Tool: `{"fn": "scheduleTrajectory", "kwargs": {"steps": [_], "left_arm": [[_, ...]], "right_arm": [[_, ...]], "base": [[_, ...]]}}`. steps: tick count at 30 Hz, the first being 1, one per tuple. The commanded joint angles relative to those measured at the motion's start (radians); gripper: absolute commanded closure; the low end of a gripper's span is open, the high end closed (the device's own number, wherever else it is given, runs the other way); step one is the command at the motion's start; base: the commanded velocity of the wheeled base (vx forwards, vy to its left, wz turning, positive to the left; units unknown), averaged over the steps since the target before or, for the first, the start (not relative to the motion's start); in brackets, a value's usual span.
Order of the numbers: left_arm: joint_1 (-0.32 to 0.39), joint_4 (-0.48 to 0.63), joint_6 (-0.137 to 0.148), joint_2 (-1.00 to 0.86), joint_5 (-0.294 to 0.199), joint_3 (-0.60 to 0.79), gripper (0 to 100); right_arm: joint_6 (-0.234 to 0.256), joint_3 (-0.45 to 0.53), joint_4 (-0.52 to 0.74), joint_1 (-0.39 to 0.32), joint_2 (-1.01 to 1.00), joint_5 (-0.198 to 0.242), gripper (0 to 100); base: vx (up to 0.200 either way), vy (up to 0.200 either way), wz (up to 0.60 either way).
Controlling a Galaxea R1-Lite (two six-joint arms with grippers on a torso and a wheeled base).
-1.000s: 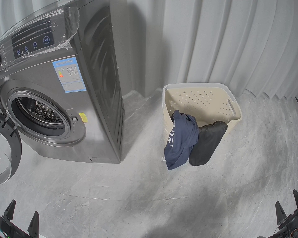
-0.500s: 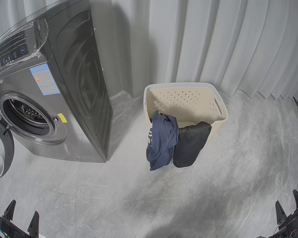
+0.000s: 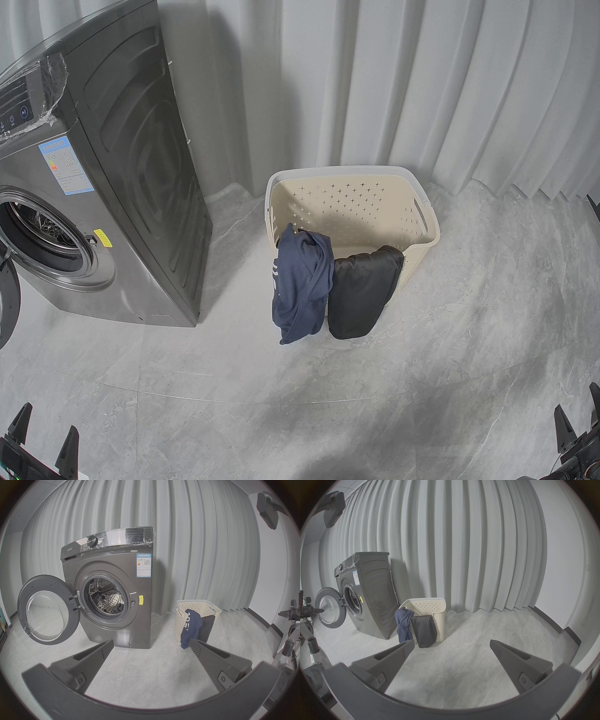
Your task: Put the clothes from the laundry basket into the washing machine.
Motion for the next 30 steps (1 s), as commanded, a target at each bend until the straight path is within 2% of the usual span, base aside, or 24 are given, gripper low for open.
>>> {"fn": "scheduleTrajectory", "kwargs": {"steps": [1,19,22,23,24,25,30], "left_arm": [[0.0,0.0,-0.001,-0.01,-0.003,0.016,0],[0.0,0.0,-0.004,-0.01,-0.003,0.016,0],[0.0,0.0,-0.003,-0.01,-0.001,0.016,0],[0.0,0.002,-0.003,-0.01,-0.001,0.016,0],[0.0,0.0,-0.003,-0.01,-0.003,0.016,0],[0.0,0.002,-0.001,-0.01,-0.001,0.016,0],[0.0,0.002,-0.003,-0.01,-0.003,0.016,0]], "right_arm": [[0.0,0.016,0.0,0.0,-0.01,0.0,0],[0.007,0.018,0.001,0.001,-0.01,-0.007,0],[0.001,-0.016,-0.049,0.0,-0.012,-0.014,0],[-0.011,-0.13,-0.112,-0.002,-0.007,-0.026,0],[-0.012,-0.226,-0.106,-0.007,0.022,-0.02,0],[-0.011,-0.265,-0.08,-0.002,0.077,-0.018,0],[0.017,-0.251,-0.023,0.075,0.246,-0.018,0]], "base": [[0.0,0.0,0.0],[0.189,0.0,0.0],[0.067,0.0,0.0],[0.0,0.0,0.0],[0.0,0.0,0.0],[0.0,0.0,0.0],[0.0,0.0,0.0]]}}
